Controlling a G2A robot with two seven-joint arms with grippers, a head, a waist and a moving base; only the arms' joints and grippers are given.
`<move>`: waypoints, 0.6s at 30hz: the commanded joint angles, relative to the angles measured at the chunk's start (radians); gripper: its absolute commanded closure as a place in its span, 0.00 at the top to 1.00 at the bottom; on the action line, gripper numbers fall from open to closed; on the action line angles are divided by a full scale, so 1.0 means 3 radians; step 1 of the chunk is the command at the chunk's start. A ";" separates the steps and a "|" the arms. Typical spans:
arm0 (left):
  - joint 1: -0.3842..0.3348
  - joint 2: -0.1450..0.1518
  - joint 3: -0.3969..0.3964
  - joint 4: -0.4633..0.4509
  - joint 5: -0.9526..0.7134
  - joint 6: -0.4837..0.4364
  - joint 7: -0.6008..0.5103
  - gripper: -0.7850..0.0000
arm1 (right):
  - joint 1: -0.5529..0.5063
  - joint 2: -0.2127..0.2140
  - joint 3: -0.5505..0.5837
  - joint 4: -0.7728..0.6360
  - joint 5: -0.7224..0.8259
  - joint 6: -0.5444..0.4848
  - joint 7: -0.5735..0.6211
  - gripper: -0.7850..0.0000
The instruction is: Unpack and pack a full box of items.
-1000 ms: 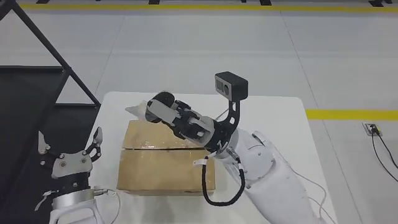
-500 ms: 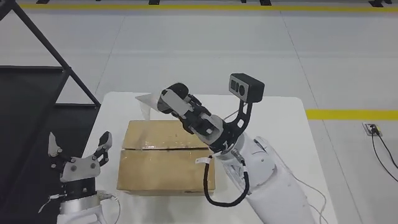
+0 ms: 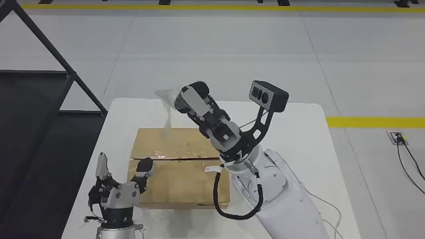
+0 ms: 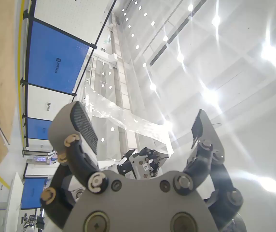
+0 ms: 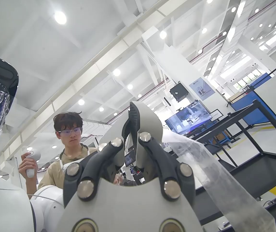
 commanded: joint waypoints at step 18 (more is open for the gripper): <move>-0.0508 -0.0044 0.0461 0.0290 0.0518 0.0144 0.0548 0.00 | -0.0136 -0.0043 0.0061 -0.0052 0.0051 -0.0072 0.0141 0.00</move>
